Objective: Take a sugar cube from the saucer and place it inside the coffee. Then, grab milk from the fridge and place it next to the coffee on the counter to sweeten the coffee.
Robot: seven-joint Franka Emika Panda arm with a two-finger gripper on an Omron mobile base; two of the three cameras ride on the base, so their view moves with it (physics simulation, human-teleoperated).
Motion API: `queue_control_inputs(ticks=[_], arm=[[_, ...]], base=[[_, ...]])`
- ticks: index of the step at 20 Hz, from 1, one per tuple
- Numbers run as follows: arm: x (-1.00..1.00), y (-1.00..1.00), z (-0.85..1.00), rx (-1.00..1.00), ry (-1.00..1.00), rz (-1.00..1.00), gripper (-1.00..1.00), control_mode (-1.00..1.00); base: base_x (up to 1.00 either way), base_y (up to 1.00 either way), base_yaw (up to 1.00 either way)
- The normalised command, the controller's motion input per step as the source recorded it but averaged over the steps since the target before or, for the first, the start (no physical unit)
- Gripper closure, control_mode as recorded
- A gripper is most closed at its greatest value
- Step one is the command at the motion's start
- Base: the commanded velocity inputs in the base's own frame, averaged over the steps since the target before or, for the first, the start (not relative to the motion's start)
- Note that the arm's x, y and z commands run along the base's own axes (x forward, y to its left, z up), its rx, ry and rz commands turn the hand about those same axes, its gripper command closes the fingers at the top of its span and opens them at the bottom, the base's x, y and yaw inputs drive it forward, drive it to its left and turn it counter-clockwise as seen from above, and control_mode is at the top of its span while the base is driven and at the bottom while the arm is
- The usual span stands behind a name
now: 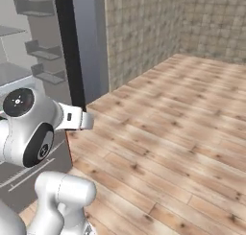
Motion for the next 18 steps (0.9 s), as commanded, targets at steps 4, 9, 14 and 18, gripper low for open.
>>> queue_control_inputs(ticks=[4, 9, 14, 18], arm=[[0.00, 0.00, 0.00, 0.00, 0.00, 0.00, -1.00, 1.00], [0.00, 0.00, 0.00, 0.00, 0.00, 0.00, -1.00, 1.00], [0.00, 0.00, 0.00, 0.00, 0.00, 0.00, -1.00, 1.00], [0.00, 0.00, 0.00, 0.00, 0.00, 0.00, -1.00, 1.00]], base=[[1.00, -0.20, -0.09], [0.67, -0.29, 0.20], [-0.04, 0.00, 0.83], [-0.20, 0.00, 1.00]])
